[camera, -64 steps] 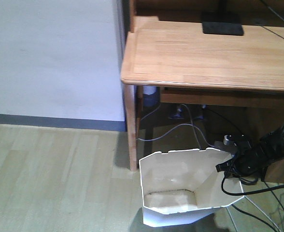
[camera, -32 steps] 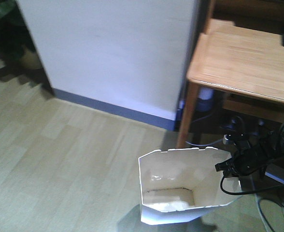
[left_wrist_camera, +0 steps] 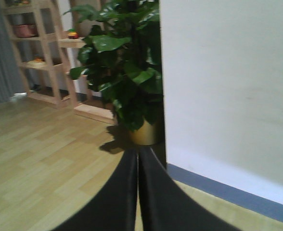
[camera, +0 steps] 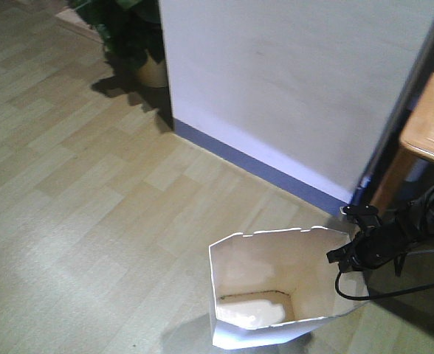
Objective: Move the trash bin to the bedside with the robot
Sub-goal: 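Turn the base away from the desk toward the bed, carrying the bin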
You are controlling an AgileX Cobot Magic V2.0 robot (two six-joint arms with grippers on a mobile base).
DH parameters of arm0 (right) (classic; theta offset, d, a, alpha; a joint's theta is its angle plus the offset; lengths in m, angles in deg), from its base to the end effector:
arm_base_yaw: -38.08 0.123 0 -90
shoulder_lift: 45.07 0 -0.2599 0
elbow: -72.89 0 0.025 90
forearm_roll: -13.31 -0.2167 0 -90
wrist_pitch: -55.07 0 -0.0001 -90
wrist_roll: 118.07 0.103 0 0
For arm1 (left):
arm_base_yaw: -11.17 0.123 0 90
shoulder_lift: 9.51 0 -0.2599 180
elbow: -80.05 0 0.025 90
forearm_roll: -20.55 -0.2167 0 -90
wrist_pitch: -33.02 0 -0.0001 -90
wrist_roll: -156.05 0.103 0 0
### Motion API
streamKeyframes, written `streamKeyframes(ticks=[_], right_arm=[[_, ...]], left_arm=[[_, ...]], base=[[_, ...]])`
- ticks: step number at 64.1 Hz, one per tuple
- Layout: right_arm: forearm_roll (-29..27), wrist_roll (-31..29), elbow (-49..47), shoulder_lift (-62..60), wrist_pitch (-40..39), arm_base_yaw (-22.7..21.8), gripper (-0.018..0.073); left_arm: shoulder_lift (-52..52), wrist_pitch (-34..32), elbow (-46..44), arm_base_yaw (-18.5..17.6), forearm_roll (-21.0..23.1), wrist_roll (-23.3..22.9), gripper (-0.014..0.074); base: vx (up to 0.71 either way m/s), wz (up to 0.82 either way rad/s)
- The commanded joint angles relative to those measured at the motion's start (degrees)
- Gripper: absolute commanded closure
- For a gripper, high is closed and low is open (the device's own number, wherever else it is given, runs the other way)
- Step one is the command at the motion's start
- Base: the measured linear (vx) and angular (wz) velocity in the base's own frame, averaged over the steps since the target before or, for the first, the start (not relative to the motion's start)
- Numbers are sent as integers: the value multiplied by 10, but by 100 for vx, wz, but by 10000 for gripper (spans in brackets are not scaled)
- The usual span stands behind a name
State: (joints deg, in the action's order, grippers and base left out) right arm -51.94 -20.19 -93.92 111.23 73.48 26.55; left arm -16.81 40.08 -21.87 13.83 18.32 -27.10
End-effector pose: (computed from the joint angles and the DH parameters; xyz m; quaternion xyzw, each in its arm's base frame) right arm 0.3062 -0.0322 -0.0796 -0.0594 0.9874 0.1344 0.0585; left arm 0.0590 0.0032 0.1939 -0.0243 0.7216 0.0121 0.6918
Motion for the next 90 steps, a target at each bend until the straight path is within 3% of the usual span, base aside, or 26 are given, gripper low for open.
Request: streamKeyframes(ticks=[1, 90], right_arm=[[-16, 1, -5, -45, 79, -2, 563], [-16, 0, -5, -45, 80, -2, 563]], left_arm=[[3, -41, -12, 0, 3, -3, 603], [3, -41, -12, 0, 3, -3, 603]], base=[[5, 44], [13, 51]])
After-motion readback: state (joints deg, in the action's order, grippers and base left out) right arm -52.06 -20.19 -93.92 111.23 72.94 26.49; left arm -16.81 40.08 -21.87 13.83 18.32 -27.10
